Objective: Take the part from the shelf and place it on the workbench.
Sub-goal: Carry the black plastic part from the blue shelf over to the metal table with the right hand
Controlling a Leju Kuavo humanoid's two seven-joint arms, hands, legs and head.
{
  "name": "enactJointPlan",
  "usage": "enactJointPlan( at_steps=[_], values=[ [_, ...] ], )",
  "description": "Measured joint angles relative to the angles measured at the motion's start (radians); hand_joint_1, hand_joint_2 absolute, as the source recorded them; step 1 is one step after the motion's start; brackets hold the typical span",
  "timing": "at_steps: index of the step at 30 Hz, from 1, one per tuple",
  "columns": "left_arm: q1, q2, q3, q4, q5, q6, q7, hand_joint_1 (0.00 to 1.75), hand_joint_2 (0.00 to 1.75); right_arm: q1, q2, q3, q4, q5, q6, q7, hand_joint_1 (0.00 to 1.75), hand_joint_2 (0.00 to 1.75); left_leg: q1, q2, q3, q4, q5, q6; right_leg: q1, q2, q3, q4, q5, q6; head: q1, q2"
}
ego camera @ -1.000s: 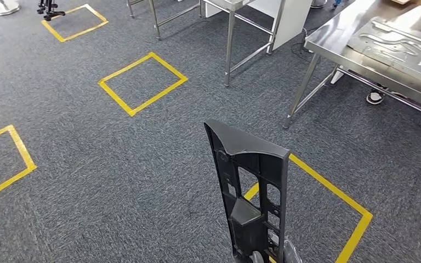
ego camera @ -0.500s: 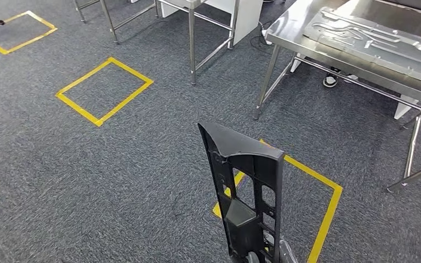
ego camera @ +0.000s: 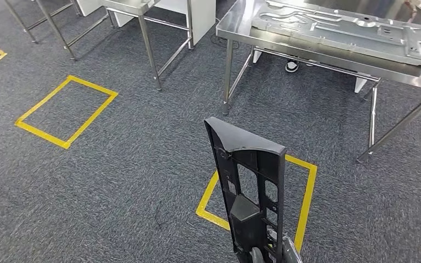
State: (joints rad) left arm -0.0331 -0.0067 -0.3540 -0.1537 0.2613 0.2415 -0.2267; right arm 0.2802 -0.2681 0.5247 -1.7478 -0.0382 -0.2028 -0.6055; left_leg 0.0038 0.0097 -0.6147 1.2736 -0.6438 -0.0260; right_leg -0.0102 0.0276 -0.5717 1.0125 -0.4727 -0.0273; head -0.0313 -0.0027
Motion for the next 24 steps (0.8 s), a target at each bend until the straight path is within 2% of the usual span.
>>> enactJointPlan(
  at_steps=[1,2,4,5,6,7,8,9,11,13,14,15,16,17,18,19,20,21,22,24],
  values=[
    [0.002,0.000,0.000,0.000,0.000,0.000,0.001,0.00,1.75,0.000,0.000,0.000,0.001,0.000,0.000,0.000,1.75,1.75,0.000,-0.002,0.002,-0.016,0.024,0.001,0.000,0.016,0.000,0.004,-0.002,0.000,0.000,0.000],
    [0.003,0.001,0.000,0.000,0.000,0.000,0.001,0.00,1.75,0.000,0.000,0.000,0.002,0.000,0.000,0.000,1.75,1.75,0.000,-0.008,0.020,-0.066,0.063,0.003,0.000,0.032,0.000,0.009,-0.004,0.001,0.000,0.000],
    [0.004,0.002,0.000,0.000,0.000,0.000,0.002,0.00,1.75,0.000,0.000,0.001,0.003,0.000,-0.001,0.000,1.75,1.75,0.003,-0.047,0.066,-0.184,0.121,0.011,-0.001,0.059,-0.003,0.020,-0.009,0.007,0.000,0.000],
    [0.004,0.002,0.000,0.000,0.000,0.000,0.003,0.00,1.75,-0.001,0.000,0.001,0.003,0.000,-0.001,0.001,1.75,1.75,0.003,-0.066,0.080,-0.221,0.131,0.016,-0.002,0.071,-0.007,0.024,-0.010,0.012,0.000,0.000],
    [0.004,0.002,0.000,0.000,0.000,0.000,0.004,0.00,1.75,-0.001,0.000,0.001,0.003,0.000,-0.001,0.001,1.75,1.75,0.002,-0.080,0.086,-0.236,0.129,0.021,-0.004,0.081,-0.012,0.026,-0.008,0.018,0.000,0.000],
    [0.002,0.002,0.000,0.000,-0.001,0.000,0.005,0.00,1.75,0.000,0.000,0.001,0.003,0.000,-0.002,0.002,1.75,1.75,0.000,-0.080,0.087,-0.242,0.128,0.026,-0.006,0.092,-0.018,0.026,-0.005,0.025,0.000,0.000],
    [-0.001,0.002,0.000,0.000,-0.001,0.000,0.005,0.00,1.75,0.001,0.000,0.001,0.003,0.000,-0.002,0.002,1.75,1.75,0.001,-0.069,0.087,-0.245,0.130,0.033,-0.007,0.103,-0.021,0.023,-0.002,0.032,0.000,0.000],
    [-0.003,0.001,0.000,0.000,-0.001,-0.001,0.005,0.00,1.75,0.004,0.002,0.002,0.003,0.001,-0.002,0.002,1.75,1.75,0.003,-0.057,0.090,-0.251,0.134,0.040,-0.006,0.100,-0.023,0.025,-0.001,0.036,0.000,0.000],
    [-0.003,-0.001,0.000,0.000,-0.001,-0.001,0.006,0.00,1.75,0.004,0.005,0.002,0.003,0.001,-0.004,0.004,1.75,1.75,0.008,-0.030,0.095,-0.264,0.141,0.054,-0.001,0.055,-0.043,0.067,-0.029,0.044,0.000,0.000],
    [0.001,-0.001,0.000,0.000,-0.001,-0.002,0.006,0.00,1.75,0.001,0.009,0.003,0.003,0.003,-0.008,0.008,1.75,1.75,0.006,-0.004,0.096,-0.268,0.143,0.060,-0.004,-0.004,-0.096,0.179,-0.087,0.051,0.000,0.000],
    [0.002,-0.001,0.000,0.000,-0.001,-0.002,0.006,0.00,1.75,0.000,0.011,0.003,0.004,0.003,-0.009,0.010,1.75,1.75,0.004,0.010,0.096,-0.268,0.142,0.061,-0.007,-0.016,-0.124,0.236,-0.109,0.054,0.000,0.000],
    [0.003,-0.001,0.000,0.000,-0.001,-0.003,0.007,0.00,1.75,0.000,0.012,0.004,0.005,0.003,-0.010,0.012,1.75,1.75,0.003,0.023,0.097,-0.268,0.140,0.061,-0.009,-0.022,-0.140,0.268,-0.114,0.056,0.000,0.000],
    [0.003,-0.001,0.000,0.000,-0.001,-0.003,0.007,0.00,1.75,0.000,0.014,0.004,0.005,0.003,-0.011,0.013,1.75,1.75,0.003,0.036,0.098,-0.268,0.138,0.060,-0.010,-0.026,-0.139,0.267,-0.101,0.056,0.000,0.000],
    [0.002,-0.001,0.000,0.000,-0.001,-0.003,0.007,0.00,1.75,0.000,0.015,0.004,0.005,0.003,-0.012,0.014,1.75,1.75,0.002,0.048,0.101,-0.268,0.136,0.059,-0.011,-0.032,-0.119,0.227,-0.073,0.055,0.000,0.000],
    [0.000,-0.001,0.000,0.000,-0.001,-0.004,0.008,0.00,1.75,0.000,0.015,0.004,0.005,0.003,-0.012,0.015,1.75,1.75,0.001,0.059,0.106,-0.268,0.133,0.057,-0.009,-0.047,-0.084,0.162,-0.039,0.050,0.000,0.000],
    [0.000,-0.001,0.000,0.000,-0.001,-0.005,0.008,0.00,1.75,-0.002,0.015,0.005,0.005,0.003,-0.012,0.015,1.75,1.75,-0.001,0.070,0.110,-0.267,0.129,0.053,-0.003,-0.073,-0.049,0.097,-0.016,0.044,0.000,0.000],
    [-0.001,-0.001,0.000,0.000,-0.001,-0.005,0.008,0.00,1.75,-0.003,0.015,0.005,0.005,0.004,-0.012,0.016,1.75,1.75,-0.003,0.080,0.114,-0.267,0.125,0.049,0.003,-0.094,-0.023,0.047,-0.001,0.037,0.000,0.000],
    [-0.002,-0.001,0.000,0.000,-0.001,-0.006,0.008,0.00,1.75,-0.005,0.015,0.005,0.005,0.005,-0.012,0.016,1.75,1.75,-0.005,0.091,0.117,-0.267,0.122,0.044,0.010,-0.108,-0.010,0.019,0.002,0.031,0.000,0.000],
    [-0.002,-0.002,-0.001,0.000,-0.001,-0.006,0.008,0.00,1.75,-0.006,0.015,0.005,0.005,0.006,-0.012,0.017,1.75,1.75,-0.006,0.101,0.119,-0.267,0.120,0.039,0.014,-0.109,-0.009,0.012,-0.002,0.027,0.000,0.000],
    [-0.006,-0.002,-0.001,0.000,-0.001,-0.007,0.007,0.00,1.75,-0.005,0.015,0.005,0.005,0.009,-0.012,0.019,1.75,1.75,-0.005,0.117,0.126,-0.268,0.114,0.029,0.012,-0.082,-0.009,0.006,0.003,0.020,0.000,0.000]
  ],
)
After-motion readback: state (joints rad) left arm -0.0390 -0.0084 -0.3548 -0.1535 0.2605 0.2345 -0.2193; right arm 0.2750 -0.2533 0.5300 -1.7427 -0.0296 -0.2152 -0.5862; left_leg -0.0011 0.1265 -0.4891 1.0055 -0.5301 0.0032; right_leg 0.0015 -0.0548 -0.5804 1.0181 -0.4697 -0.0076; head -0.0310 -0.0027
